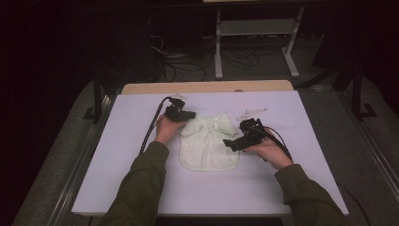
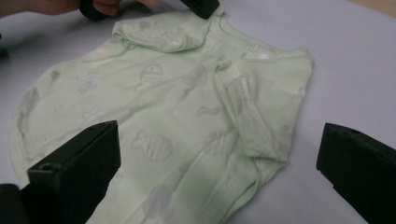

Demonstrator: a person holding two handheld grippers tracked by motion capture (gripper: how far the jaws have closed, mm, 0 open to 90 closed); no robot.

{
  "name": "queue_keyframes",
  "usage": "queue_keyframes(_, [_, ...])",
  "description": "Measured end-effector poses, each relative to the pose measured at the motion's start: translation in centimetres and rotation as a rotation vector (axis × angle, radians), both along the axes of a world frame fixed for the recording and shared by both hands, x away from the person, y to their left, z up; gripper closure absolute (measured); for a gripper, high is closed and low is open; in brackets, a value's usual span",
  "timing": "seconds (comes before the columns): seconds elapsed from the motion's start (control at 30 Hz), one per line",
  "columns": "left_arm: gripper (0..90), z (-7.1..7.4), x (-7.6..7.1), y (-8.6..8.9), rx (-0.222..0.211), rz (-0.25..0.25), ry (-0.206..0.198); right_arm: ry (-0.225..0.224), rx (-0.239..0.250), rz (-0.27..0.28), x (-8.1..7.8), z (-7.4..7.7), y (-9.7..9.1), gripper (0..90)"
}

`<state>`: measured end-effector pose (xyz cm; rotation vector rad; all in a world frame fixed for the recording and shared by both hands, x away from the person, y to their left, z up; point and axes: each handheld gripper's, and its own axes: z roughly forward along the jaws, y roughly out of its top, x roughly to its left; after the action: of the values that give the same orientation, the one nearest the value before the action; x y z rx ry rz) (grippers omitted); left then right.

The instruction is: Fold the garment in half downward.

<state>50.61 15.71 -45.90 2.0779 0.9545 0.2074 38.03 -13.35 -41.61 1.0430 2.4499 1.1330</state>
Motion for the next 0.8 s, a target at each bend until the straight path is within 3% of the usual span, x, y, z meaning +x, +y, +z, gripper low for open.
queue_keyframes(0.57, [88.2,0.1,0.0,-0.1,0.015,-0.001,0.002,-0.011,-0.018,0.001,3.3,0.0,0.5,9.6])
queue_keyframes(0.8, [88.1,0.1,0.0,-0.1,0.016,0.002,0.005,0.01,-0.021,0.005,4.7,-0.3,0.8,13.7])
